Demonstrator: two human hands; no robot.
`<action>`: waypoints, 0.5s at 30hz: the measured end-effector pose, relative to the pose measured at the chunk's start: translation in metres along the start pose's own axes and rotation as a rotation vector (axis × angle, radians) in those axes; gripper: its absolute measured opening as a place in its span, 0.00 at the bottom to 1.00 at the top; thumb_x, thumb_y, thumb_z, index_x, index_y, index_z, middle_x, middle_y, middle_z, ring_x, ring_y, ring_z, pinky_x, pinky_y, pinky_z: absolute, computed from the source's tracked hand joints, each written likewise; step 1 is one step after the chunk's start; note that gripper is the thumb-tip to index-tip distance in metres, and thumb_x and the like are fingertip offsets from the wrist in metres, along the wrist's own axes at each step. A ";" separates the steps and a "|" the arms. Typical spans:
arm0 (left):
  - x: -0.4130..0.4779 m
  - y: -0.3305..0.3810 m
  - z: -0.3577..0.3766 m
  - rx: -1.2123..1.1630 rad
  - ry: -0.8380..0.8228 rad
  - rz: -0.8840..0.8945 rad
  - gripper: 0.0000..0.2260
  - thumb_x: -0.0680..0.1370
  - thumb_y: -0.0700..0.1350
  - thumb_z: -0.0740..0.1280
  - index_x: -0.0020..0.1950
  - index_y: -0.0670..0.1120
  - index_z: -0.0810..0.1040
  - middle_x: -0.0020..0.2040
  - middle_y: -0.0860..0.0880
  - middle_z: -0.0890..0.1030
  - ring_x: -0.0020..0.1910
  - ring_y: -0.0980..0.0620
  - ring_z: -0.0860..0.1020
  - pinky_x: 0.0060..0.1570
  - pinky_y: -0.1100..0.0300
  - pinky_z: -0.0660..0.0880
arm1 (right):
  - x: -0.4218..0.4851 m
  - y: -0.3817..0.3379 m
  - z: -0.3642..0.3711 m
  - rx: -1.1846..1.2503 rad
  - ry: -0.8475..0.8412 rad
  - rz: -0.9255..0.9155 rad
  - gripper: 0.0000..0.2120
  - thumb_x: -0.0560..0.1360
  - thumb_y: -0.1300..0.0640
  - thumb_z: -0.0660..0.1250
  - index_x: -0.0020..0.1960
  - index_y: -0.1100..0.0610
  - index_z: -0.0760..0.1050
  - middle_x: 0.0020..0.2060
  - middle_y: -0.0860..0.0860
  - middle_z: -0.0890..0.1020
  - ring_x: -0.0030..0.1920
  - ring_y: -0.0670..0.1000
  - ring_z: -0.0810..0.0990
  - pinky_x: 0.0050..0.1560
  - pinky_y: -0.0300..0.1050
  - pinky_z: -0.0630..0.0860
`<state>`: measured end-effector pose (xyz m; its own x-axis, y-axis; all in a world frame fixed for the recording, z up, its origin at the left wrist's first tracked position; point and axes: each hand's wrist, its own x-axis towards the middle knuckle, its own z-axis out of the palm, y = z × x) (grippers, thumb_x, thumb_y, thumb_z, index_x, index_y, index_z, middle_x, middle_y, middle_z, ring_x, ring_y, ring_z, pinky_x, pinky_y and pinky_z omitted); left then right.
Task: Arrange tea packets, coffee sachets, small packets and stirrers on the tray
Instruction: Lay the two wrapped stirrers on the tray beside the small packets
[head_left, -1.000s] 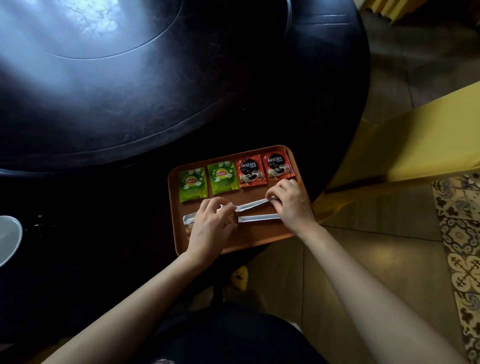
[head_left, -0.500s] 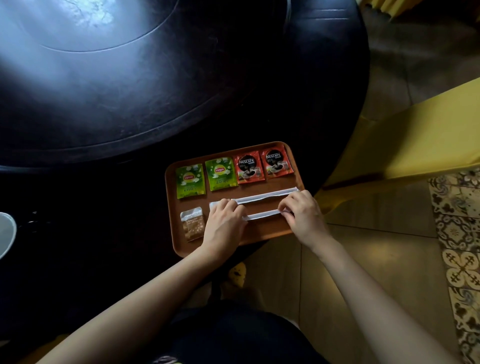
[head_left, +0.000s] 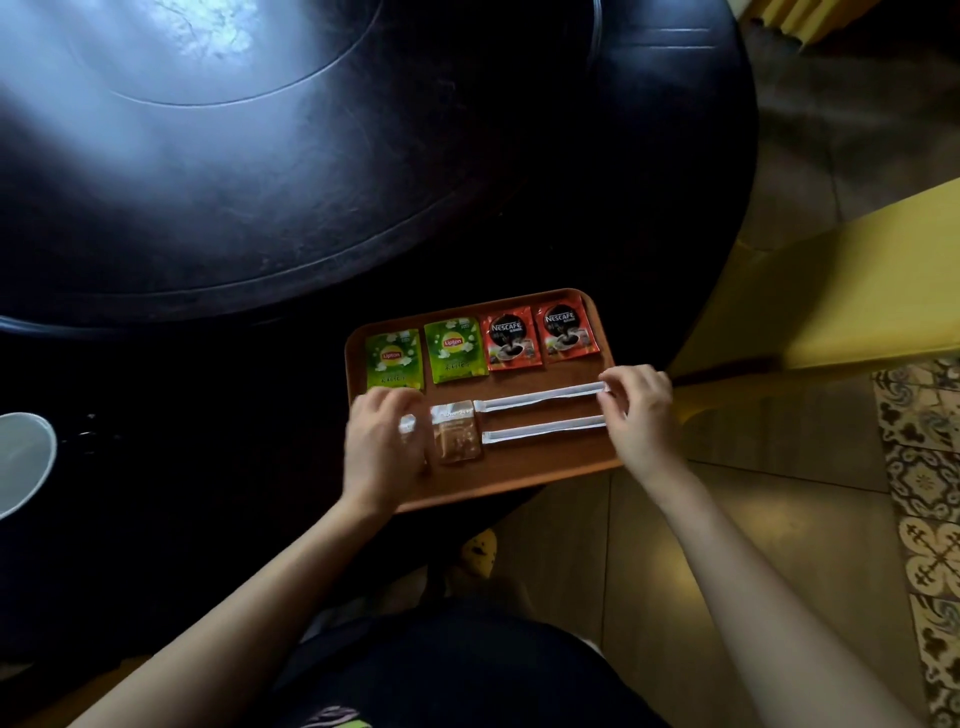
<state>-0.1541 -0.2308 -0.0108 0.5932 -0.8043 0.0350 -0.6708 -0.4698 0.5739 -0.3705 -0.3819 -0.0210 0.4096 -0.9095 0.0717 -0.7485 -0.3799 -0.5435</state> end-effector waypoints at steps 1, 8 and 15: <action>0.002 -0.010 -0.006 -0.002 0.025 -0.087 0.11 0.71 0.40 0.70 0.53 0.42 0.77 0.51 0.40 0.77 0.53 0.42 0.74 0.51 0.52 0.71 | 0.003 0.003 -0.001 0.010 0.021 0.055 0.09 0.73 0.65 0.66 0.53 0.63 0.75 0.52 0.61 0.77 0.54 0.59 0.74 0.50 0.42 0.71; 0.011 -0.046 -0.016 -0.065 -0.017 -0.497 0.16 0.73 0.43 0.68 0.59 0.39 0.72 0.55 0.39 0.78 0.49 0.46 0.77 0.46 0.55 0.74 | 0.015 0.005 0.002 0.114 -0.067 0.257 0.14 0.74 0.67 0.64 0.59 0.64 0.72 0.57 0.63 0.74 0.54 0.59 0.76 0.53 0.47 0.75; 0.012 -0.044 -0.020 -0.063 -0.030 -0.505 0.11 0.74 0.41 0.64 0.56 0.40 0.75 0.53 0.41 0.81 0.52 0.44 0.78 0.49 0.54 0.72 | 0.015 0.002 0.004 0.249 -0.023 0.387 0.12 0.74 0.68 0.63 0.57 0.65 0.74 0.56 0.63 0.78 0.55 0.59 0.77 0.56 0.50 0.76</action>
<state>-0.1086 -0.2128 -0.0192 0.8229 -0.4931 -0.2822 -0.2749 -0.7803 0.5618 -0.3637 -0.3957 -0.0246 0.1382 -0.9714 -0.1929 -0.7014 0.0415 -0.7115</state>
